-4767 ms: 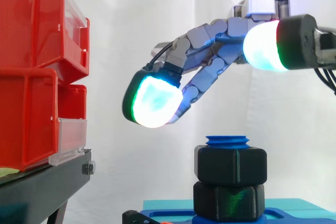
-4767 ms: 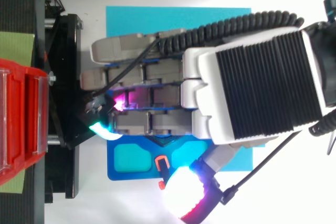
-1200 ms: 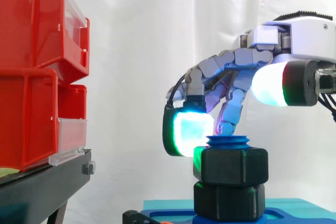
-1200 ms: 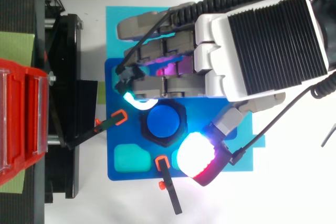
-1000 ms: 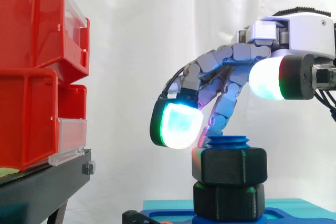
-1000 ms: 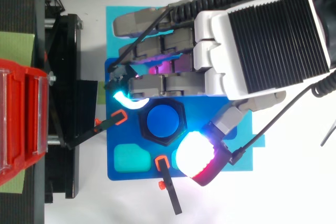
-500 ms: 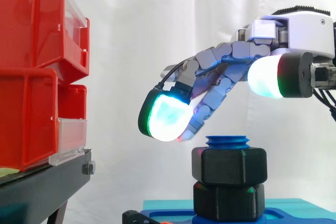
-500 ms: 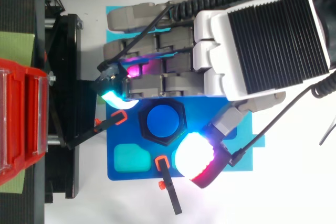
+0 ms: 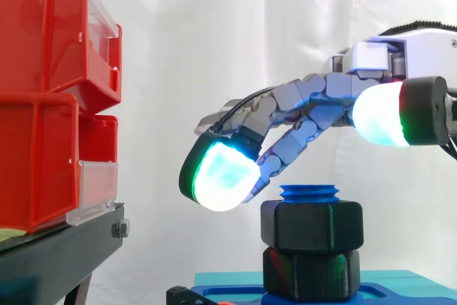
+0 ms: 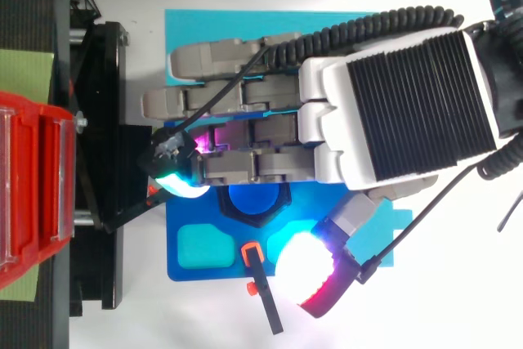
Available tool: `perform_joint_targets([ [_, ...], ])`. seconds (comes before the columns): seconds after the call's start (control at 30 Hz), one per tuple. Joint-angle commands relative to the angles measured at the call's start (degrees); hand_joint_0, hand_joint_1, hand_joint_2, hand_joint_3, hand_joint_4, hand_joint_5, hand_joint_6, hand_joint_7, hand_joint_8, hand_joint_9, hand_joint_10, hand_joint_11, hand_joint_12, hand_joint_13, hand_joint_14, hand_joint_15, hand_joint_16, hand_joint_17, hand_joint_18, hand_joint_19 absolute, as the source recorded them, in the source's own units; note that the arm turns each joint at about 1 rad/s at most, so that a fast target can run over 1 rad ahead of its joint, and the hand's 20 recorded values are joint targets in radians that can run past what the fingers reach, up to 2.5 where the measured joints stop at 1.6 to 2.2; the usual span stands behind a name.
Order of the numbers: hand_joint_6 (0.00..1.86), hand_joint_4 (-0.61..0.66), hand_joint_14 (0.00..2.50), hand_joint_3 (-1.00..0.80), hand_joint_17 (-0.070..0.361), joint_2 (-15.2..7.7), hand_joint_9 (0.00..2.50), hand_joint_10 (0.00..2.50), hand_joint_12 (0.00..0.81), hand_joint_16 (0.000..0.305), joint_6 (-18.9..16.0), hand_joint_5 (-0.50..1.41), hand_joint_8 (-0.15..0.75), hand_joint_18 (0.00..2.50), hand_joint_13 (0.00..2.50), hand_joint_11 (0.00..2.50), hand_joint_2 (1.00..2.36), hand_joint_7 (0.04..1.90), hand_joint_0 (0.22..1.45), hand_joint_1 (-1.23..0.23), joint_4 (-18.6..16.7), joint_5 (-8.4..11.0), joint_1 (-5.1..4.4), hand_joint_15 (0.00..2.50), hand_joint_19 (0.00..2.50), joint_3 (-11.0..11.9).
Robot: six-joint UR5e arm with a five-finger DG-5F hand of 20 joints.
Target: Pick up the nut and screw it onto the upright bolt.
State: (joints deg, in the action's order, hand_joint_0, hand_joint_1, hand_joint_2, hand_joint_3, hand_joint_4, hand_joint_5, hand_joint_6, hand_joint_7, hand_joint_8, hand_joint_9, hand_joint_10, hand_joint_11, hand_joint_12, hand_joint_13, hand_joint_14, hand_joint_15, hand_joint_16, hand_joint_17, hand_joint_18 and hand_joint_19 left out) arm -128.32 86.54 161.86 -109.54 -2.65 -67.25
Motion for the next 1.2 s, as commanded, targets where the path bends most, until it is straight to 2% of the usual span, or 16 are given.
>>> perform_joint_targets([
  [0.0, 0.5, 0.19, 0.0, -0.5, 0.081, 0.0, 0.5, 0.0, 0.316, 0.036, 0.2, -0.1, 0.204, 0.0, 0.1, 0.0, 1.0, 0.72, 0.49, -0.05, 0.12, 0.11, -0.25, 0.0, 0.0, -0.25],
  [0.33, 0.5, 0.23, 0.0, -0.5, 0.079, 0.0, 0.52, 0.0, 0.316, 0.035, 0.91, -0.07, 0.224, 0.0, 0.13, 0.0, 1.0, 0.94, 0.5, -0.05, 0.91, 0.11, -0.43, 0.0, 0.0, -0.25],
  [0.73, 0.51, 0.2, 0.0, -0.5, 0.068, 0.0, 0.66, 0.0, 0.299, 0.03, 1.17, -0.04, 0.242, 0.0, 0.26, 0.0, 1.0, 1.15, 0.52, -0.11, 1.18, 0.11, -0.43, 0.0, 0.0, -0.25],
  [0.97, 0.5, 0.19, 0.0, -0.5, 0.063, 0.0, 0.75, 0.0, 0.288, 0.028, 1.17, -0.02, 0.245, 0.0, 0.35, 0.0, 1.0, 1.22, 0.52, -0.15, 1.0, -0.15, -0.08, 0.0, 0.0, -0.25],
  [1.17, 0.5, 0.18, 0.0, -0.5, 0.057, -0.09, 0.83, 0.0, 0.275, 0.026, 1.52, 0.0, 0.253, 0.0, 0.41, 0.0, 1.0, 1.29, 0.53, -0.2, 1.0, -0.77, 0.63, 0.0, 0.0, -0.25],
])
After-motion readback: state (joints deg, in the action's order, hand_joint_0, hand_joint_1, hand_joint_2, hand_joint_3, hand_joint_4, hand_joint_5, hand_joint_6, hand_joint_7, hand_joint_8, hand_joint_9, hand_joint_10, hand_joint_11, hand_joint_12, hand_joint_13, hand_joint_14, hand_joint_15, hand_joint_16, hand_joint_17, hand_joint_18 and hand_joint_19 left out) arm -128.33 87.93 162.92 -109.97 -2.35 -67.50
